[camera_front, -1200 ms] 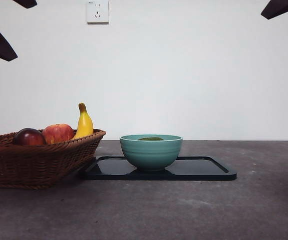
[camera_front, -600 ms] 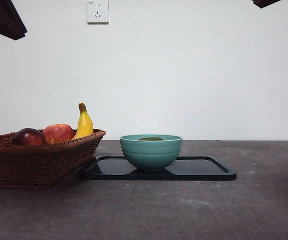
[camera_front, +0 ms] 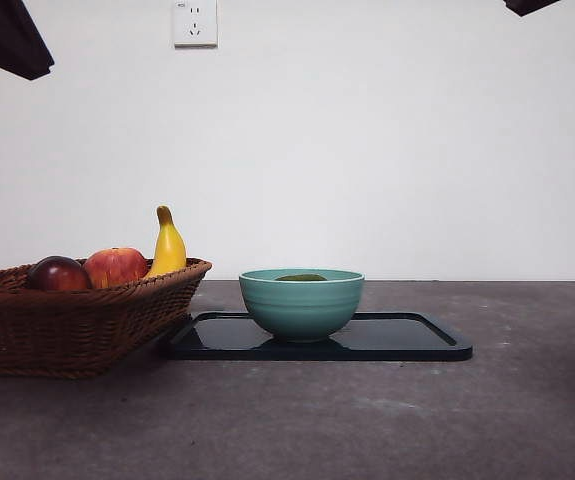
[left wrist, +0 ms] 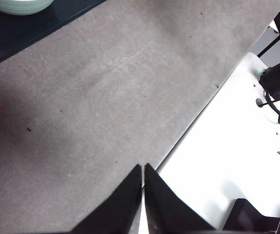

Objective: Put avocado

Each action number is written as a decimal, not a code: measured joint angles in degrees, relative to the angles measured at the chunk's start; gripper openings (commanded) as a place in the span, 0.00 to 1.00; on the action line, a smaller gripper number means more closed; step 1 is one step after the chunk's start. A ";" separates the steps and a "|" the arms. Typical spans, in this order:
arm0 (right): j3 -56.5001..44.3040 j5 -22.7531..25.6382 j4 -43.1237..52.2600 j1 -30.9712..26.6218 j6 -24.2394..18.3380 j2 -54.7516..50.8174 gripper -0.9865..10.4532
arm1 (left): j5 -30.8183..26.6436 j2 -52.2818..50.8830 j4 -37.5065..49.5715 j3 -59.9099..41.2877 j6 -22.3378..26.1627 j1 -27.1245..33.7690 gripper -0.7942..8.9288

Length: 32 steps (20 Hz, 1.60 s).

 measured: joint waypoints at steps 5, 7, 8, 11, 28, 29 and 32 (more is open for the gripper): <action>0.00 0.00 0.02 0.00 0.00 0.00 0.09 | -11.58 -5.33 10.21 -0.66 4.46 5.33 0.09; 0.00 -0.02 0.02 0.00 0.00 0.00 0.09 | -16.46 -10.82 21.53 -2.40 6.45 11.47 0.09; 0.00 0.00 0.02 0.00 0.00 0.00 0.09 | -18.10 -13.84 27.19 -4.17 7.08 14.97 0.09; 0.00 0.00 0.02 0.00 0.00 0.00 0.09 | -23.21 -22.91 40.33 -11.69 8.72 24.57 0.09; 0.00 0.00 0.04 0.00 0.00 0.00 0.09 | -28.55 -50.25 46.93 -47.89 9.38 33.55 0.09; 0.00 -0.02 0.04 0.00 0.00 0.00 0.09 | -28.55 -50.25 46.77 -48.30 9.38 33.55 0.09; 0.00 0.00 0.04 0.00 0.00 0.00 0.09 | -28.55 -50.27 45.48 -48.33 8.24 33.57 0.09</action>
